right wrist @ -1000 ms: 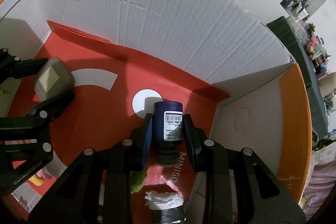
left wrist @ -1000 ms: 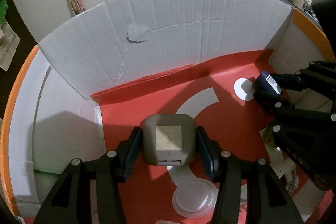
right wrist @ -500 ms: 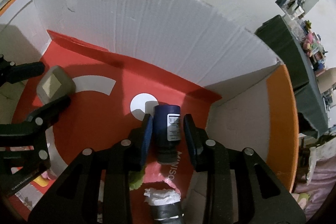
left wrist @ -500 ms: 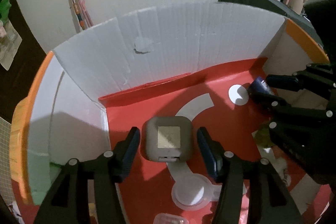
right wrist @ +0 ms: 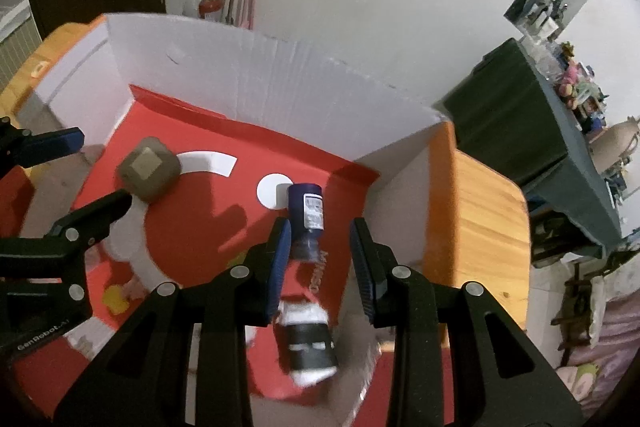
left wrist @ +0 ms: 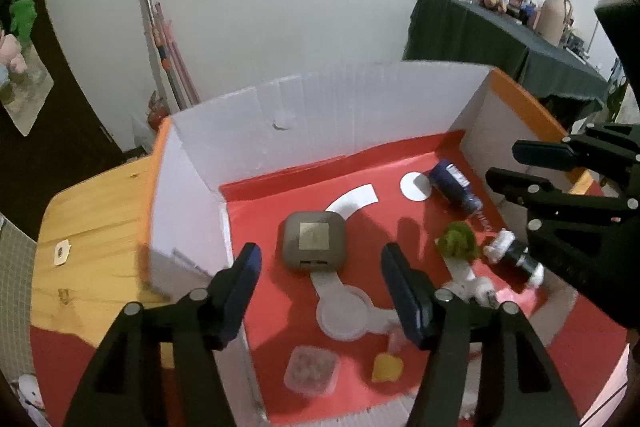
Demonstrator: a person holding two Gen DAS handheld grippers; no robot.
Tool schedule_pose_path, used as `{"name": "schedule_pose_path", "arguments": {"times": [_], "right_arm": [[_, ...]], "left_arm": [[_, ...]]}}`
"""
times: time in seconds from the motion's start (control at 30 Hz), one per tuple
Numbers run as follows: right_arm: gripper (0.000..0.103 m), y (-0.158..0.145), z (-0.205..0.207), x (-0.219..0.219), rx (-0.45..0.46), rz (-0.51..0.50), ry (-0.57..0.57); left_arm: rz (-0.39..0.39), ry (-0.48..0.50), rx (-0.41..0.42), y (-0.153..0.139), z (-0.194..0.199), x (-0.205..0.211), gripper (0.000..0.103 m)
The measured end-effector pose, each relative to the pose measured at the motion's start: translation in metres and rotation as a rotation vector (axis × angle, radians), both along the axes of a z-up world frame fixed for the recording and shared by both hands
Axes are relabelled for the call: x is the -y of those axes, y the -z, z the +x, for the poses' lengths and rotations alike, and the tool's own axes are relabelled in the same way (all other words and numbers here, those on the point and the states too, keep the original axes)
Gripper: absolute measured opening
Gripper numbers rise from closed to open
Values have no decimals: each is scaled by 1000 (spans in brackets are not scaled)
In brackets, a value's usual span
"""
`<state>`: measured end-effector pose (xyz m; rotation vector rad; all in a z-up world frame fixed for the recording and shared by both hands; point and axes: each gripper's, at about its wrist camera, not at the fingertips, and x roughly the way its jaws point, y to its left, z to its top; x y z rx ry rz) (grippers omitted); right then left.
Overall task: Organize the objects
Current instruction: 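Open the left gripper off the grey case while the right releases the blue bottle, then withdraw both grippers up out of the box over the table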
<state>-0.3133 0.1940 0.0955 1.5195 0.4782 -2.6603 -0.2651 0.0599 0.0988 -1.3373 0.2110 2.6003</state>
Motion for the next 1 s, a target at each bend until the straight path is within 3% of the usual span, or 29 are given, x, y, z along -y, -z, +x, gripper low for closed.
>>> {"name": "schedule_pose_path", "arguments": {"times": [0.17,0.23,0.27,0.47,0.63,0.77,1.0], "right_arm": [[34,-22,10,-13,-46,-19,-2],[57,-29,20,-16,-72,-29,-6],[60,-34,23,-18,-95,-28,-12],[61,-54,80,-1,-152,-78,-20],[73,-65,112,-1,-211,-135,-34],[74,-71,141,-4,-256,-193,-37],[81,-74,193,-11,-345,-274,-49]], "left_arm": [[34,3,-27,-16,35,7,65],[45,2,-36,-22,46,9,67],[51,1,-49,-25,52,11,69],[69,2,-127,-40,86,18,75],[95,2,-220,-55,117,26,85],[120,-2,-284,-63,142,33,94],[153,-19,-376,-63,181,44,101]]}}
